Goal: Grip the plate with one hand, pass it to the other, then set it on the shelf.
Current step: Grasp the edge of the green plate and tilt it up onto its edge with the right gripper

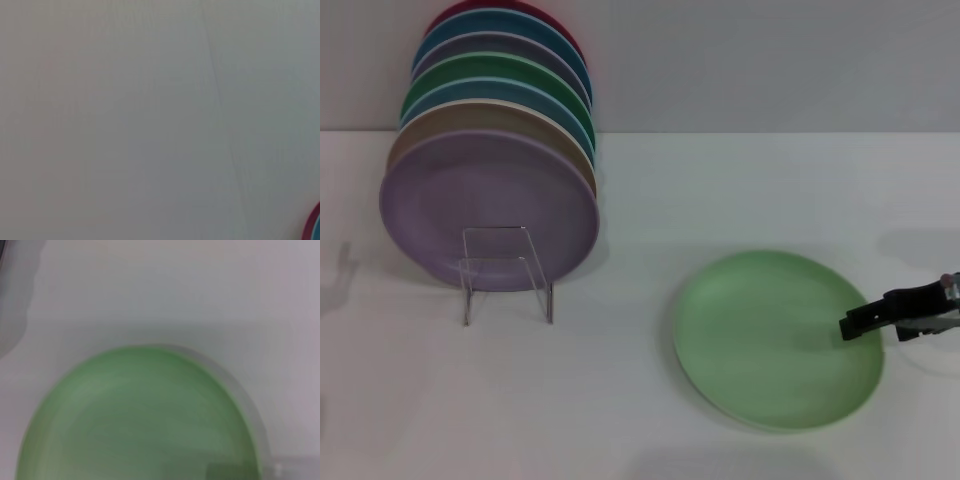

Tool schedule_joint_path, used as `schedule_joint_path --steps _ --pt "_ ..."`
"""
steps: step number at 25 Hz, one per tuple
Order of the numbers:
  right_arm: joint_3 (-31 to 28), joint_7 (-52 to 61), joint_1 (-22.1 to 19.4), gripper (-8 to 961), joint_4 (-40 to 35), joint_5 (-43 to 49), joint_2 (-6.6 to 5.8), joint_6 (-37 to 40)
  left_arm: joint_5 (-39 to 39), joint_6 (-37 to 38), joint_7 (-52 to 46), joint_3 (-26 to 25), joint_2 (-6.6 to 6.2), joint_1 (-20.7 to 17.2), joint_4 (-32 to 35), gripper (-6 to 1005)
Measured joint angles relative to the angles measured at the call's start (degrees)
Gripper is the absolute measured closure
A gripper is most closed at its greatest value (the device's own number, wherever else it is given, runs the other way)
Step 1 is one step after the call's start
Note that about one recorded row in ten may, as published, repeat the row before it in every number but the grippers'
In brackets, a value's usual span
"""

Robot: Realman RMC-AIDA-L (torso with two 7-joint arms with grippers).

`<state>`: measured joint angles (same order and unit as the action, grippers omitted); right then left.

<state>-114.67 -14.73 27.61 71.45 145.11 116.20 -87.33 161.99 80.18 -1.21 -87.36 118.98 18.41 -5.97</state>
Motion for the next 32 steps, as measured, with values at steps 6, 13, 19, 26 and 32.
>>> schedule_joint_path --steps 6,13,19,26,32 --pt "0.1 -0.2 2.4 141 -2.9 3.3 0.16 0.8 0.0 -0.1 0.0 0.0 0.02 0.0 0.0 213" --pt "0.1 -0.1 5.1 188 -5.6 5.9 0.45 2.0 0.0 -0.4 0.2 0.0 0.02 0.0 0.0 213" --pt "0.7 -0.1 5.4 228 -5.7 6.1 0.45 2.9 0.0 -0.5 0.3 0.0 0.02 0.2 0.0 212" --pt "0.8 -0.2 5.6 274 -6.2 6.2 0.43 3.3 0.0 -0.5 0.4 0.0 0.02 0.4 0.0 213" --pt "0.9 -0.8 5.7 508 -7.3 6.2 0.43 3.3 0.0 -0.5 0.5 0.0 0.01 0.4 0.0 212"
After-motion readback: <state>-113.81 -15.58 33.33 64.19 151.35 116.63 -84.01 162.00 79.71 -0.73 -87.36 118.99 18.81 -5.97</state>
